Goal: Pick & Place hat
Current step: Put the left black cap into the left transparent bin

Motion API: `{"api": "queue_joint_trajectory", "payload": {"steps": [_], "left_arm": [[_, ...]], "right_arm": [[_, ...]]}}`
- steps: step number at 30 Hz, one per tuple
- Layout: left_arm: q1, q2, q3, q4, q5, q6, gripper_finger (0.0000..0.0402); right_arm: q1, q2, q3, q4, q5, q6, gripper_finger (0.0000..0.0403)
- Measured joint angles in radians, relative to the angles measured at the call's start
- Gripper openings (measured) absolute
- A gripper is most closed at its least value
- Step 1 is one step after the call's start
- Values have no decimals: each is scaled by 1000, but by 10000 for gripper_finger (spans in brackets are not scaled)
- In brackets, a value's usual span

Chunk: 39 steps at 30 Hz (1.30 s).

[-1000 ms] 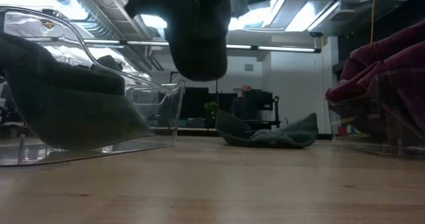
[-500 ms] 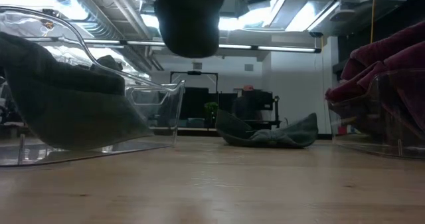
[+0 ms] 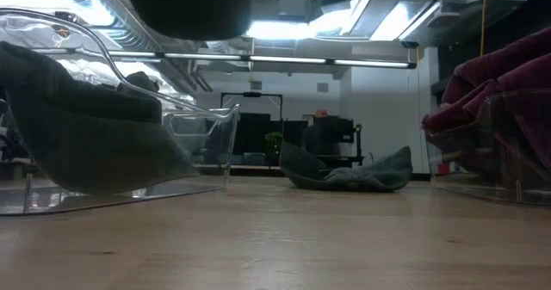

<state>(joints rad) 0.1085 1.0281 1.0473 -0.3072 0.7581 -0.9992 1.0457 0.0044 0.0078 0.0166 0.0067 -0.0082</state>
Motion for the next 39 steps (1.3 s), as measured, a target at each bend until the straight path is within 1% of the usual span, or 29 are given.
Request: {"api": "queue_joint_trajectory", "payload": {"steps": [6, 11, 16, 21, 24, 28, 30, 34, 39], "left_arm": [[-165, -78, -60, 0, -150, -69, 27], [-281, -114, -95, 16, -271, -113, 27], [-377, -122, -95, 49, -429, -116, 28], [-446, -118, -100, 62, -625, -101, 27], [-471, -117, -158, 169, -712, -125, 27], [-508, -112, -297, 423, -769, -214, 27], [-523, -108, -362, 506, -800, -255, 27], [-547, -108, -448, 608, -861, -281, 27], [-577, -110, -499, 672, -937, -282, 27]], "right_arm": [[0, 0, 0, 0, 0, 0, 24], [0, 0, 0, 0, 0, 0, 24], [0, 0, 0, 0, 0, 0, 24], [0, 0, 0, 0, 0, 0, 24], [0, 0, 0, 0, 0, 0, 24], [0, 0, 0, 0, 0, 0, 24], [0, 0, 0, 0, 0, 0, 24], [0, 0, 0, 0, 0, 0, 24], [0, 0, 0, 0, 0, 0, 24]]}}
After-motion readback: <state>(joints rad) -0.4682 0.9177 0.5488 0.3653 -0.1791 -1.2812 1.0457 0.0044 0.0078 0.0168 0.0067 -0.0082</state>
